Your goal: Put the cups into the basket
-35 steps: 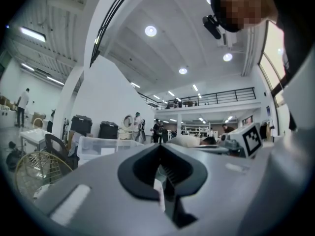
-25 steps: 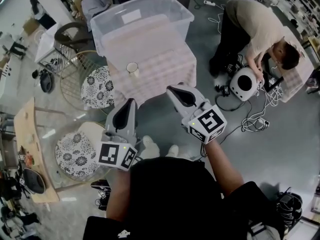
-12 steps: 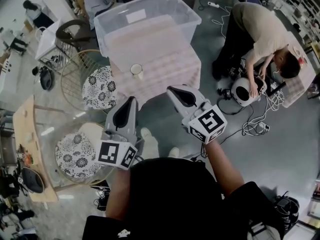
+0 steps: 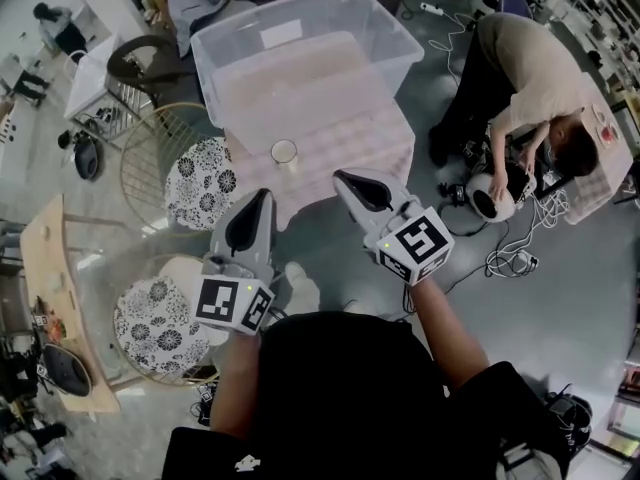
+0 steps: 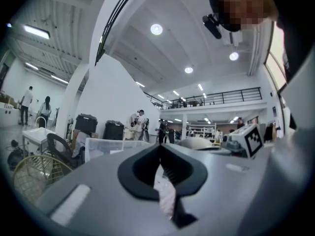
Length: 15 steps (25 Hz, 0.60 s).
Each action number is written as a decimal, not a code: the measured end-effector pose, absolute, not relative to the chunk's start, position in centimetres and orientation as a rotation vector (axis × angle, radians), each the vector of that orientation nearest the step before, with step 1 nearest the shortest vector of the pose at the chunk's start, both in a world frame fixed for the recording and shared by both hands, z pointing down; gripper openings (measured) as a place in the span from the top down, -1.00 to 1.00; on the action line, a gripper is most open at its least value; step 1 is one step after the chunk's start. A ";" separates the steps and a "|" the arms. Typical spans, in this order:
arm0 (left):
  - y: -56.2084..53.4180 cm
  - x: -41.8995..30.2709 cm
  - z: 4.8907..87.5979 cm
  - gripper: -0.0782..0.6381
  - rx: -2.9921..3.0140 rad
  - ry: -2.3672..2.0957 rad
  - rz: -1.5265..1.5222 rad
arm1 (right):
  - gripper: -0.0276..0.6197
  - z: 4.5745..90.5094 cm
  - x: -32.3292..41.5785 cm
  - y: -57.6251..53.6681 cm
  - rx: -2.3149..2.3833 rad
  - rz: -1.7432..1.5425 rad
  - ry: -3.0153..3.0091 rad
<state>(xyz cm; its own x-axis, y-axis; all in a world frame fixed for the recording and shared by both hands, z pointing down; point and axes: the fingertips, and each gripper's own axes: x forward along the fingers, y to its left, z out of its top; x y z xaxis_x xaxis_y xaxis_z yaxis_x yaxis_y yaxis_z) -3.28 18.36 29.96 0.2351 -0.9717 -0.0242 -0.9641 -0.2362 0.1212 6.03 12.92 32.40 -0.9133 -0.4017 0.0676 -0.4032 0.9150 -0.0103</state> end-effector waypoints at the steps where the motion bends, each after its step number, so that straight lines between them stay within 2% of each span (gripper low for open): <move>1: 17.8 -3.9 30.0 0.76 2.404 -1.886 -0.147 | 0.91 32.4 5.4 12.4 0.632 0.036 -3.009; 15: 11.0 -11.0 29.4 0.76 2.371 -1.810 -0.217 | 0.91 32.1 -1.5 5.6 0.658 0.067 -2.968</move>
<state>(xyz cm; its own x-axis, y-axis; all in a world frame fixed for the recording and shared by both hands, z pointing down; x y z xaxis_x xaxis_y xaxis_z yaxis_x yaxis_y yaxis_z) -11.00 10.98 29.35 0.2609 -0.9651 -0.0237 -0.9433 -0.2601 0.2063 -1.51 5.64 32.13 -0.9015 -0.4193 0.1074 -0.4237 0.9055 -0.0212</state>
